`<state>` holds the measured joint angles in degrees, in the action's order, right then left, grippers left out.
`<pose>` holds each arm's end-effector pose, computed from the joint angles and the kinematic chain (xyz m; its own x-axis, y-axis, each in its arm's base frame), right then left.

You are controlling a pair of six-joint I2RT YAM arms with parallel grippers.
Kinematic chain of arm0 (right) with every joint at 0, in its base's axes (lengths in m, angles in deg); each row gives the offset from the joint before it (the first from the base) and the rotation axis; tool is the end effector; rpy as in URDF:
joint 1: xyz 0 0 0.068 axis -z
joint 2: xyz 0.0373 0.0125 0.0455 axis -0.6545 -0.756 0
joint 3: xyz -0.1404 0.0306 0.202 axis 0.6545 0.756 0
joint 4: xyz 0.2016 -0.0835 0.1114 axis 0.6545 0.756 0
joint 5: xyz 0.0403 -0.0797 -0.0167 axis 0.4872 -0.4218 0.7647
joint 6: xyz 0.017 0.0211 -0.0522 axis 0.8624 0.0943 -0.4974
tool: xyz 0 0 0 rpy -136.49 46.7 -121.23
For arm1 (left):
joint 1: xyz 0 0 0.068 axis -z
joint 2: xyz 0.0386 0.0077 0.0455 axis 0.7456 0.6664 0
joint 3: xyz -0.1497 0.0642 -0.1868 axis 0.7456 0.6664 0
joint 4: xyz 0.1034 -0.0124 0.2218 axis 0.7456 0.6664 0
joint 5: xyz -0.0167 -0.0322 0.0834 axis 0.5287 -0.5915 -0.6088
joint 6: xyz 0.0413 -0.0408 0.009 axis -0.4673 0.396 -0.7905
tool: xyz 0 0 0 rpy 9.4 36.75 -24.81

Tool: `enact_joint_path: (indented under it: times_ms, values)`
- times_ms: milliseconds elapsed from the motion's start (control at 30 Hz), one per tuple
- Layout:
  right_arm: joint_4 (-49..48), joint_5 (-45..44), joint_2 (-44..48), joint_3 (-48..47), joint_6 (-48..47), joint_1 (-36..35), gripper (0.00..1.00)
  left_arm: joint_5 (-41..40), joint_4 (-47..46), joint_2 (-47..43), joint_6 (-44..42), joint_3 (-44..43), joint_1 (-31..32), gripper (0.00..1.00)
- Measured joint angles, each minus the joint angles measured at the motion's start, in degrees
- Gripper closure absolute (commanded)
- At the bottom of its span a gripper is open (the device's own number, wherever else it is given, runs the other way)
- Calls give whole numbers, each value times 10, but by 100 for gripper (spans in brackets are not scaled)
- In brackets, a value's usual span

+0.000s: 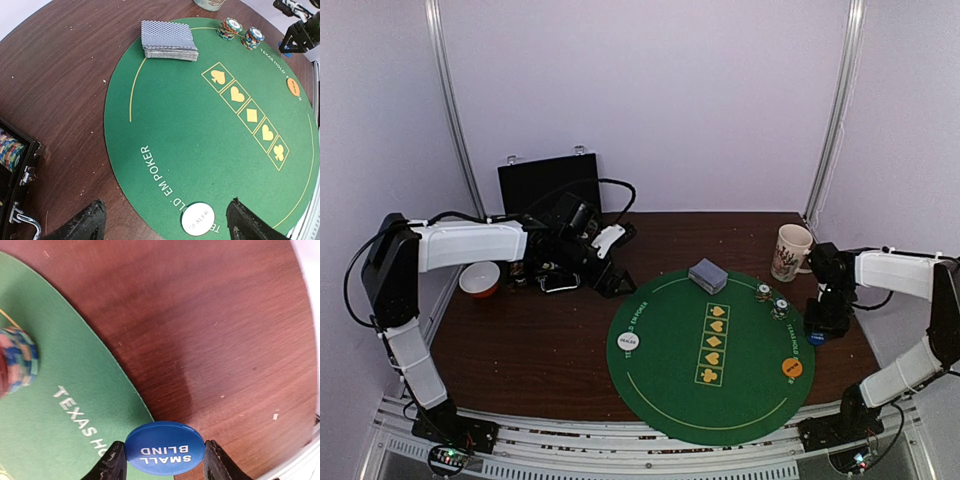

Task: Distribute texas hold em gaming equipment
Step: Pick up the small blind button from the poker table mat, then place the small blind button on the poker table mat.

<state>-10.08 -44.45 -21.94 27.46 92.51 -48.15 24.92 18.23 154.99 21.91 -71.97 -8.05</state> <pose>0.2178 0.0241 0.1488 -0.8901 0.4090 -0.2009 0.4132 0.9103 0.0226 0.2807 -0.2560 0.2089 -0.6183 0.4513 -0.6434 0.7445 0.5988 -0.2954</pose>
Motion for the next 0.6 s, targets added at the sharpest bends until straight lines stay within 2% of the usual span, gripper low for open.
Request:
enact_joint_path:
  times_ms: [67,200,233,267,367,500,600]
  values:
    - [18,-5,8,-24,0,0,64,0,0,-2,0,0,0,13]
    - [50,-17,27,-119,2,-19,65,0,0,-6,0,0,-3,13]
    - [54,-25,31,-169,4,-36,65,0,0,-7,0,0,-5,13]
    - [52,-27,35,-181,4,-54,65,0,0,-8,0,0,-7,13]
    - [55,-37,14,-278,8,-142,65,-2,0,-9,1,0,-17,13]
    - [29,-18,-107,-407,2,-272,65,-2,0,-13,6,0,-36,13]
    - [10,2,-234,-492,-12,-329,66,-5,-1,-18,9,0,-46,13]
